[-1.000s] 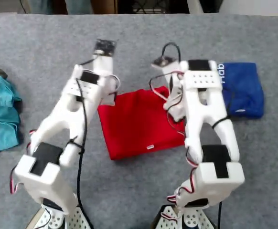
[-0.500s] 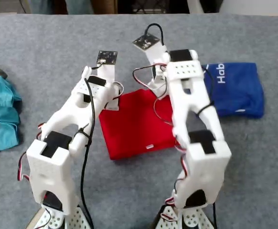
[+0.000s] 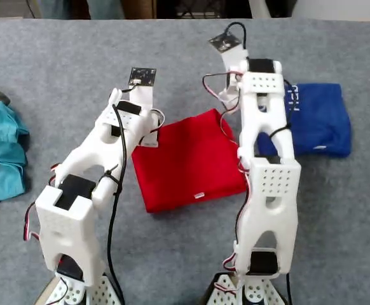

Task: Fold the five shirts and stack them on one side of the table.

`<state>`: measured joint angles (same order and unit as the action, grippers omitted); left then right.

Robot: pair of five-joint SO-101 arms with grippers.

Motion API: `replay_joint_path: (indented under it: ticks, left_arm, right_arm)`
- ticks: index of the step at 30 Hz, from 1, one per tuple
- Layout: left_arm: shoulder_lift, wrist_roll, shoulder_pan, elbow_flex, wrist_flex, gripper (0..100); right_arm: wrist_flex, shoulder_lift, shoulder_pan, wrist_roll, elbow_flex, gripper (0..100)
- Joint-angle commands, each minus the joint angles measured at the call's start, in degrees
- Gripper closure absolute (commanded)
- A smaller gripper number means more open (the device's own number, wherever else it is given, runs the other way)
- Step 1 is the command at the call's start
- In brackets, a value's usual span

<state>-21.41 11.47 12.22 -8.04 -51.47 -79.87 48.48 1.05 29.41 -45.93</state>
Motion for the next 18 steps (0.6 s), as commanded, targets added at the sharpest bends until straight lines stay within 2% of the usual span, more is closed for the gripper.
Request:
replay_joint_path:
  ticks: [1,4,6,13,18]
  left_arm:
    - [0.3,0.7,-0.9,2.1,0.4,97]
    - [0.3,0.7,-0.9,2.1,0.4,97]
    - [0.3,0.7,-0.9,2.1,0.4,97]
    - [0.4,0.7,-0.9,2.1,0.4,97]
    - [0.4,0.7,-0.9,2.1,0.4,97]
  right_arm:
    - [-9.3,-0.7,0.2,-1.8,-14.3,98.4]
    - [-22.1,-0.8,-1.8,-6.6,-24.3,98.4]
    - [-21.7,-3.4,-2.3,-7.2,-21.7,98.4]
    - [-21.3,-22.0,-9.4,-7.3,5.2,98.4]
    - [-17.5,-27.1,-11.3,-4.4,14.9,98.4]
